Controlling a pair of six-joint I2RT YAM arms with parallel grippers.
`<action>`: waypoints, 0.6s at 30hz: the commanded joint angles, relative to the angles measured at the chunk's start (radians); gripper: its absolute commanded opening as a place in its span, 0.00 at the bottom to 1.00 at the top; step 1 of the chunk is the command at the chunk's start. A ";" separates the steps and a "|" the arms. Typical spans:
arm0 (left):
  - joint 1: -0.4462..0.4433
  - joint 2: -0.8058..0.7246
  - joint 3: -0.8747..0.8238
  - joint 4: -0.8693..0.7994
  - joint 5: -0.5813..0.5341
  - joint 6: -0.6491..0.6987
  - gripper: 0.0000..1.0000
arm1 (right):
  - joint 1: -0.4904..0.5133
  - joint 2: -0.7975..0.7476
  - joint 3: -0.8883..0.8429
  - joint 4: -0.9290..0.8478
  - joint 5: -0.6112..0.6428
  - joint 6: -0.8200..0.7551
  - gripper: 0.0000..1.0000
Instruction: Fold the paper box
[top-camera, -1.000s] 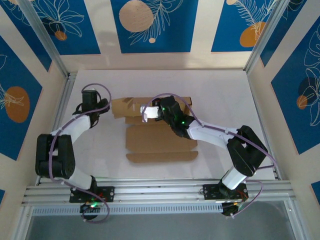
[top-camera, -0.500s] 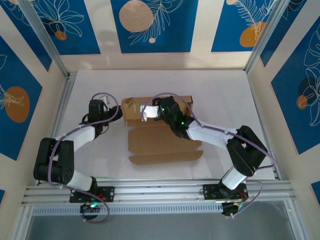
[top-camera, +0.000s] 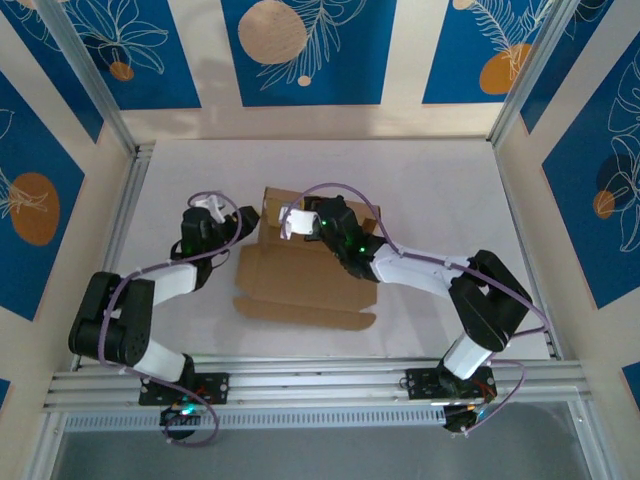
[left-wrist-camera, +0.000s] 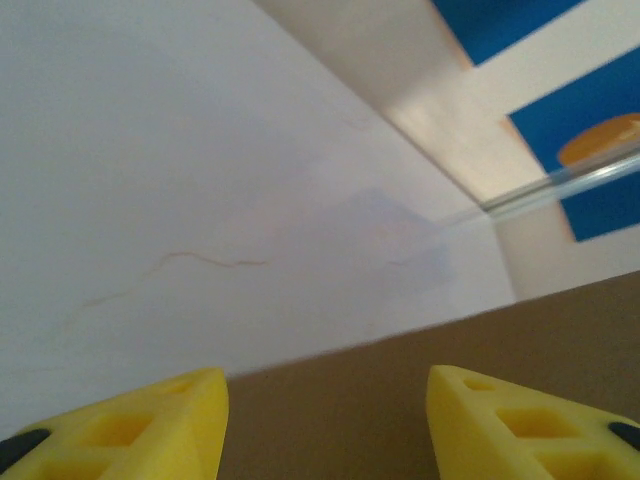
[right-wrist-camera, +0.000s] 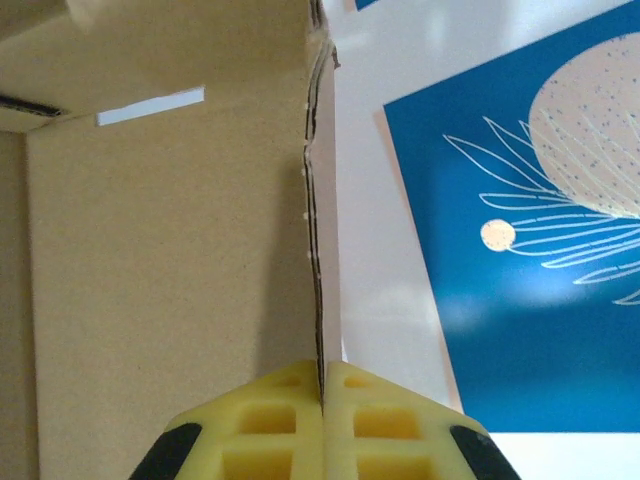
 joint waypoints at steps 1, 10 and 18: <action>-0.029 0.037 -0.014 0.176 0.088 -0.065 0.54 | 0.027 0.017 -0.021 0.045 -0.061 0.052 0.00; -0.063 0.041 -0.011 0.107 0.037 0.050 0.56 | 0.036 0.034 -0.042 0.032 -0.066 0.056 0.00; -0.180 -0.133 0.044 -0.280 -0.182 0.506 0.63 | 0.012 0.019 -0.010 -0.047 -0.097 0.065 0.00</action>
